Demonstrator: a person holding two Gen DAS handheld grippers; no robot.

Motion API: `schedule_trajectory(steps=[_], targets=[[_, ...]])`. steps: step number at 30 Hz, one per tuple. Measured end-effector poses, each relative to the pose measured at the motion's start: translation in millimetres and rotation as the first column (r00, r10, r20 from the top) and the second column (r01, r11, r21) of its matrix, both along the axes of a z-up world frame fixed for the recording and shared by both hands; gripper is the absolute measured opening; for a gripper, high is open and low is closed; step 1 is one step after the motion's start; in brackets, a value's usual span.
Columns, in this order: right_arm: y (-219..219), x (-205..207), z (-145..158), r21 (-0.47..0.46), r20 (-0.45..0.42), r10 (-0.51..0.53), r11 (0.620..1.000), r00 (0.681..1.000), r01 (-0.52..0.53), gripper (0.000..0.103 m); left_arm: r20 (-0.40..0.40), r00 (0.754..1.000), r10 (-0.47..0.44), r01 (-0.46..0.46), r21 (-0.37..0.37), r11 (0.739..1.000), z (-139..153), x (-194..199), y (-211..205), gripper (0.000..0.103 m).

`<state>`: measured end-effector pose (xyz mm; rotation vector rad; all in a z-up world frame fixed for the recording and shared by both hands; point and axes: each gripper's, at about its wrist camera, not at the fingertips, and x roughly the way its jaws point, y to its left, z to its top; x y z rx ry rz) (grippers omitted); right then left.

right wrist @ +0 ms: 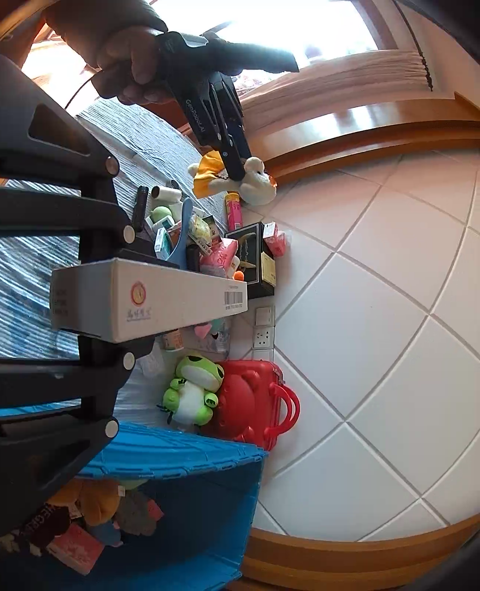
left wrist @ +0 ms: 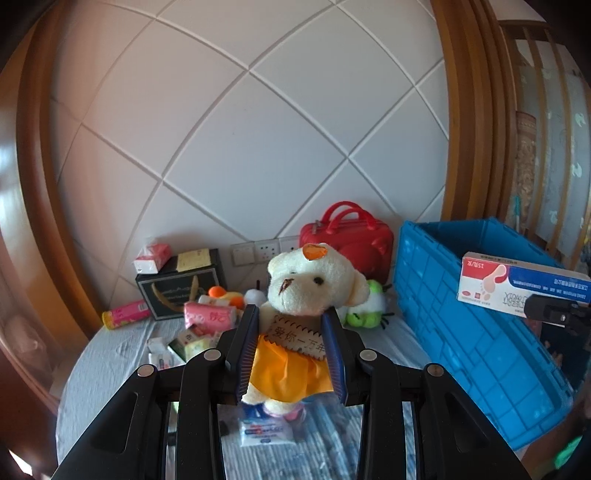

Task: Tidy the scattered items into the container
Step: 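Lift and carry the teddy and long white box over the blue bin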

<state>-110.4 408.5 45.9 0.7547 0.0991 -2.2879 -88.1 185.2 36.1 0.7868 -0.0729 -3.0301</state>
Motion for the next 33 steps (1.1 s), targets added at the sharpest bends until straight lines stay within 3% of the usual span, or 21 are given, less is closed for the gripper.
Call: schedule_trajectory(steps=[13, 16, 24, 33], targets=[[100.4, -21.8, 8.2, -0.024, -0.009, -0.144, 0.989, 0.99, 0.144, 0.022, -0.02, 0.98, -0.198, 0.198, -0.015, 0.98, 19.9, -52.9, 143.6, 0.033], [126.7, -28.0, 5.2, -0.031, 0.001, -0.2, 0.979, 0.98, 0.2, 0.022, -0.021, 0.972, -0.232, 0.232, 0.012, 0.973, 24.5, -65.6, 173.7, 0.033], [181.6, -32.7, -1.7, -0.024, 0.025, -0.304, 0.952, 0.952, 0.304, 0.022, -0.034, 0.933, -0.358, 0.359, 0.01, 0.933, 31.7, -85.4, 249.9, 0.033], [246.8, -34.8, -10.5, -0.017, 0.05, -0.432, 0.901, 0.901, 0.433, 0.022, -0.016, 0.882, -0.47, 0.47, 0.013, 0.882, 32.4, -105.6, 325.5, 0.034]])
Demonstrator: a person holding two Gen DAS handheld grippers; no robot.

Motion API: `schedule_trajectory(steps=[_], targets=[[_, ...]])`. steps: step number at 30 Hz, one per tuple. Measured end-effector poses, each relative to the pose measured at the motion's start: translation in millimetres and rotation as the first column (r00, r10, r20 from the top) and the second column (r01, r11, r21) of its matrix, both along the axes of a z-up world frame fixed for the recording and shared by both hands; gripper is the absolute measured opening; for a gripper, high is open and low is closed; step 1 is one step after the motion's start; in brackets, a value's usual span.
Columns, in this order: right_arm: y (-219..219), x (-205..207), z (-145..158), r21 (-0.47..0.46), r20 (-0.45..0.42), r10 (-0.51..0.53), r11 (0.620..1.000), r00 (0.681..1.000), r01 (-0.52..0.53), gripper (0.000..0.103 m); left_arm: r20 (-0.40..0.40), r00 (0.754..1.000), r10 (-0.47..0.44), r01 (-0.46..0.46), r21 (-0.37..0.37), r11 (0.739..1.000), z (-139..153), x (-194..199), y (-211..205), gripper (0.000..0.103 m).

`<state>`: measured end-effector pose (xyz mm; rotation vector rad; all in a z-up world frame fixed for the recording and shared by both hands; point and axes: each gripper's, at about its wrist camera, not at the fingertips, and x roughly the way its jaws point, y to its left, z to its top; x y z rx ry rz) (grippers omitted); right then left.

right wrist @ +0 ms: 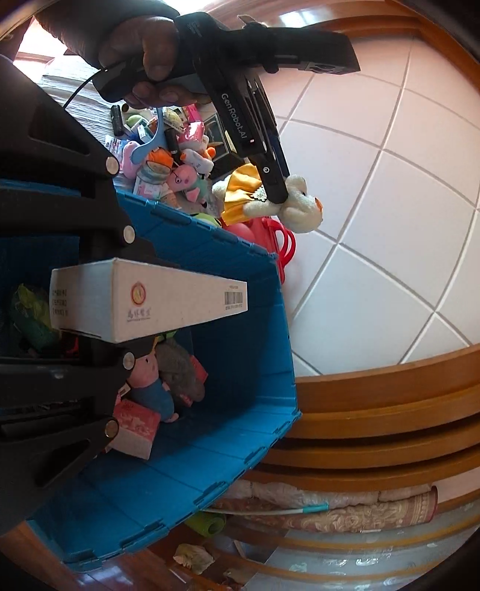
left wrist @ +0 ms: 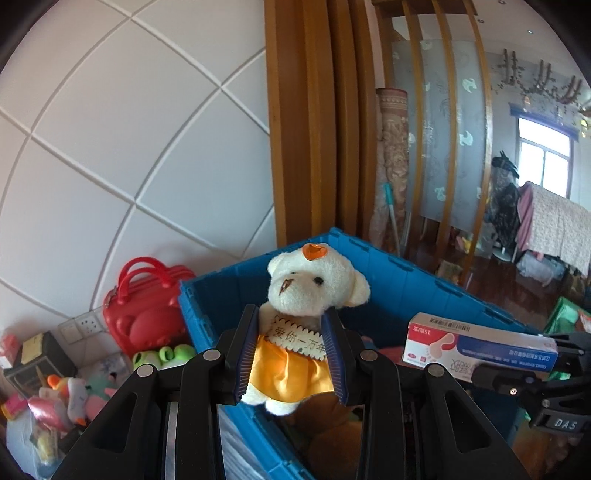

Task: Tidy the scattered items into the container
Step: 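Lift and carry the teddy and long white box over the blue bin, then open both tools to drop the teddy and long box into the bin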

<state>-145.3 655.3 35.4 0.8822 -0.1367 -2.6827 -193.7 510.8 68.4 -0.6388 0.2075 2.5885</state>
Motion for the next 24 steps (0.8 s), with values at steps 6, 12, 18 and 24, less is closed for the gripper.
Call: schedule_trajectory(steps=[6, 12, 18, 24], targets=[[35.6, -1.3, -2.5, -0.003, 0.008, -0.079, 0.997, 0.997, 0.08, 0.022, -0.01, 0.998, -0.064, 0.064, -0.011, 0.998, 7.6, -10.4, 42.5, 0.034], [49.9, -8.5, -6.5, -0.009, 0.018, -0.112, 0.994, 0.994, 0.112, 0.022, -0.036, 0.996, -0.088, 0.087, -0.011, 0.996, 21.7, -21.5, 64.3, 0.034], [52.8, -13.2, -5.1, -0.01, -0.003, -0.117, 0.993, 0.993, 0.117, 0.022, -0.014, 0.998, -0.067, 0.067, 0.001, 0.998, 34.9, -40.0, 68.8, 0.069], [54.3, -20.1, -4.0, 0.033, -0.036, -0.18, 0.983, 0.983, 0.181, 0.101, -0.015, 1.0, 0.001, -0.001, 0.005, 1.0, 31.9, -49.9, 54.8, 0.102]])
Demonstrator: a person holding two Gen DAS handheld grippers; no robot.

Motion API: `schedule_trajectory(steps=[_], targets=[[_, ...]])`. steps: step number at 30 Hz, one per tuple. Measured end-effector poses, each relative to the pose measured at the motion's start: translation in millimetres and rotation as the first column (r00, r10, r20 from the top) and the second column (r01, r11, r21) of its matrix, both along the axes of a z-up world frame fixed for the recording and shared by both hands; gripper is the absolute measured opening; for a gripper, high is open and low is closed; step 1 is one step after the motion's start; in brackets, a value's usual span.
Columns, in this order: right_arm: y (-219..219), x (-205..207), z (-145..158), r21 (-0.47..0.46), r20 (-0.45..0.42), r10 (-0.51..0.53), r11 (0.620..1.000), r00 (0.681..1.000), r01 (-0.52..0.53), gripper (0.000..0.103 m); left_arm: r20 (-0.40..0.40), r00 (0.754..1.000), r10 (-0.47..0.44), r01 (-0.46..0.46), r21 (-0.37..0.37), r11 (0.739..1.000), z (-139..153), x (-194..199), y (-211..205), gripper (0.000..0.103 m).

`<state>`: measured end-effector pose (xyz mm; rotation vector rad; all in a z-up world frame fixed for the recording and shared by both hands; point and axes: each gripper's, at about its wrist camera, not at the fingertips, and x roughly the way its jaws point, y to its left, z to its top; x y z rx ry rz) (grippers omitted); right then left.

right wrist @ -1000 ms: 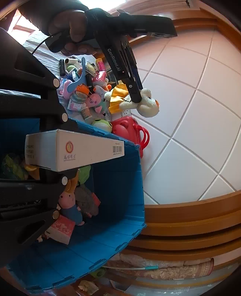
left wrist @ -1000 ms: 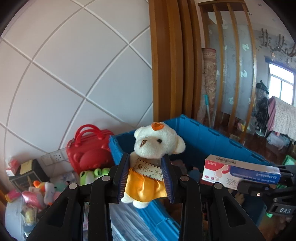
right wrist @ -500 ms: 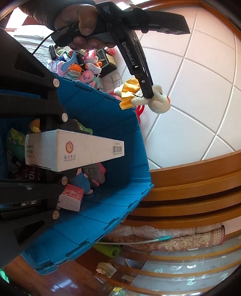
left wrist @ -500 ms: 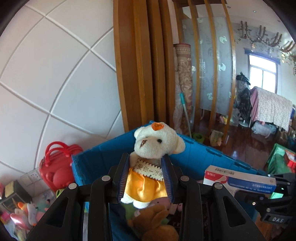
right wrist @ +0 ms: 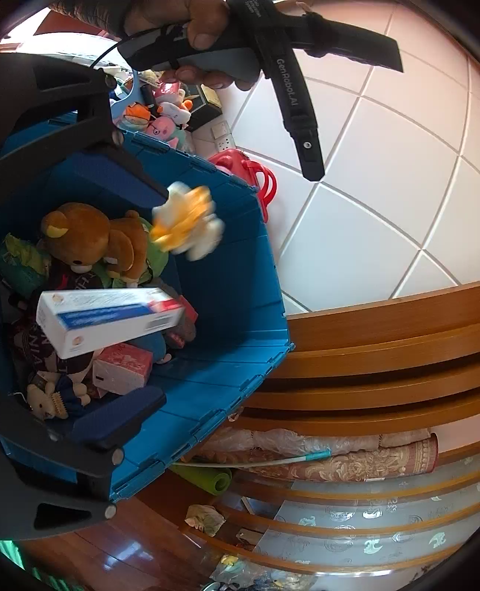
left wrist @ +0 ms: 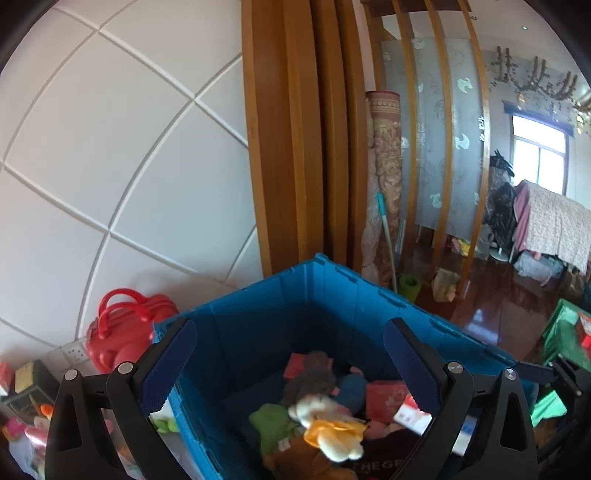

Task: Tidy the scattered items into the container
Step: 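Open both tools to drop the teddy and long box into the bin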

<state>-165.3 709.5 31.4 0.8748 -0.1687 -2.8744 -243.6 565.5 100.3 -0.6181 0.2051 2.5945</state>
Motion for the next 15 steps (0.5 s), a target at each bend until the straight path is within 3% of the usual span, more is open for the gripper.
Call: schedule_trajectory(steps=[7, 15], targets=[[-3.6, -8.7, -3.9, -0.036, 0.032, 0.03, 0.999, 0.999, -0.029, 0.101, 0.019, 0.996, 0.086, -0.086, 0.007, 0.996, -12.7, 6.7, -45.3, 0.102], [-55.4, -10.5, -2.3, -0.043, 0.013, 0.186, 0.982, 0.982, -0.186, 0.103, 0.064, 0.973, 0.22, -0.22, -0.006, 0.976, -36.5, 27.2, -122.7, 0.102]])
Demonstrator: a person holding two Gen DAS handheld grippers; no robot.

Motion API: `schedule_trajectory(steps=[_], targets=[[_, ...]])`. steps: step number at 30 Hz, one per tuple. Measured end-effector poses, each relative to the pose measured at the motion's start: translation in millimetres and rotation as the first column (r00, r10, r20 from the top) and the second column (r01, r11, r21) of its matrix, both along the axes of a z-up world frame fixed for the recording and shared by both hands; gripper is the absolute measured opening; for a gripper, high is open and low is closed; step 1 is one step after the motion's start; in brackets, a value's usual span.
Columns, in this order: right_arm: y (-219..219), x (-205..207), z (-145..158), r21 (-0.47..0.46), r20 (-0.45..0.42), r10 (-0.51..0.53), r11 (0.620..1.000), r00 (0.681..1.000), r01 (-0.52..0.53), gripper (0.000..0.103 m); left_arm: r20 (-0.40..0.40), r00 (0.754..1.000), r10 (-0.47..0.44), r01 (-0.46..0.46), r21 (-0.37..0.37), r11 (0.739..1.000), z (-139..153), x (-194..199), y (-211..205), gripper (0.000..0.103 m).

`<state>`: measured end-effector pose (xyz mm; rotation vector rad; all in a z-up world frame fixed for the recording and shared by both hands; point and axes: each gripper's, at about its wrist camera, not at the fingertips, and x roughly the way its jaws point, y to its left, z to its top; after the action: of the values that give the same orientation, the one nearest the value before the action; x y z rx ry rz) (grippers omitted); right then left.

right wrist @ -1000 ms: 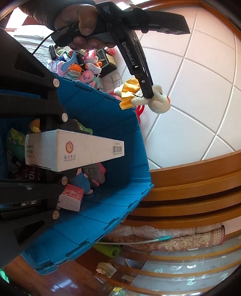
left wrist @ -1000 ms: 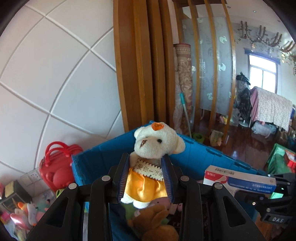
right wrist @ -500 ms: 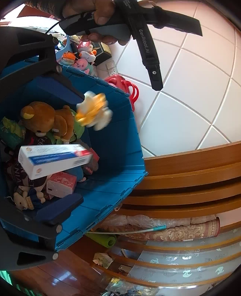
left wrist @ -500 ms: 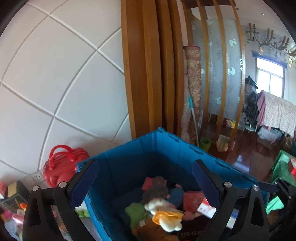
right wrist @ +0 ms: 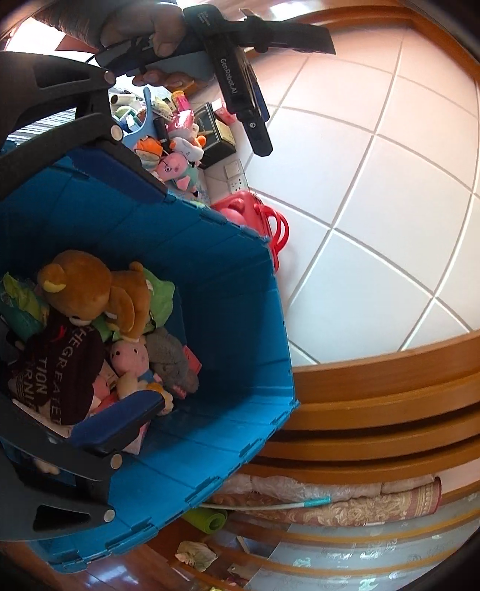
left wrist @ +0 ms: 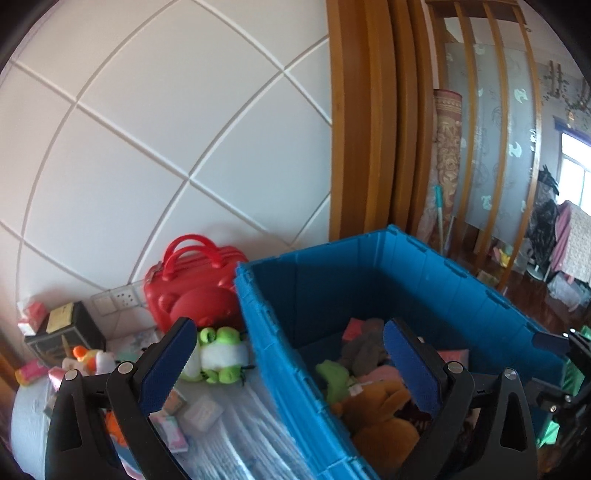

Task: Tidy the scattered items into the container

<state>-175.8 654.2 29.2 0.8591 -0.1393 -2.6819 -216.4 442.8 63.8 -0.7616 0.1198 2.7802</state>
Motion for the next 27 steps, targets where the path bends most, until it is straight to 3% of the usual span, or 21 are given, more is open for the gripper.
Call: schedule_trajectory(steps=[6, 15, 27], targets=[[-56.7, 2.6, -0.6, 0.005, -0.007, 0.124, 0.992, 0.992, -0.123, 0.103, 0.048, 0.992, 0.119, -0.119, -0.005, 0.993, -22.3, 24.9, -68.2, 0.102], [-137.5, 12.4, -1.6, 0.008, 0.008, 0.237, 0.971, 0.971, -0.237, 0.103, 0.116, 0.957, 0.267, -0.268, -0.011, 0.963, -52.7, 64.5, -170.5, 0.102], [-250.8, 44.2, -0.3, 0.055, 0.018, 0.333, 0.941, 0.943, -0.333, 0.103, 0.165, 0.929, 0.333, -0.337, -0.002, 0.941, -81.4, 101.6, -277.2, 0.102]])
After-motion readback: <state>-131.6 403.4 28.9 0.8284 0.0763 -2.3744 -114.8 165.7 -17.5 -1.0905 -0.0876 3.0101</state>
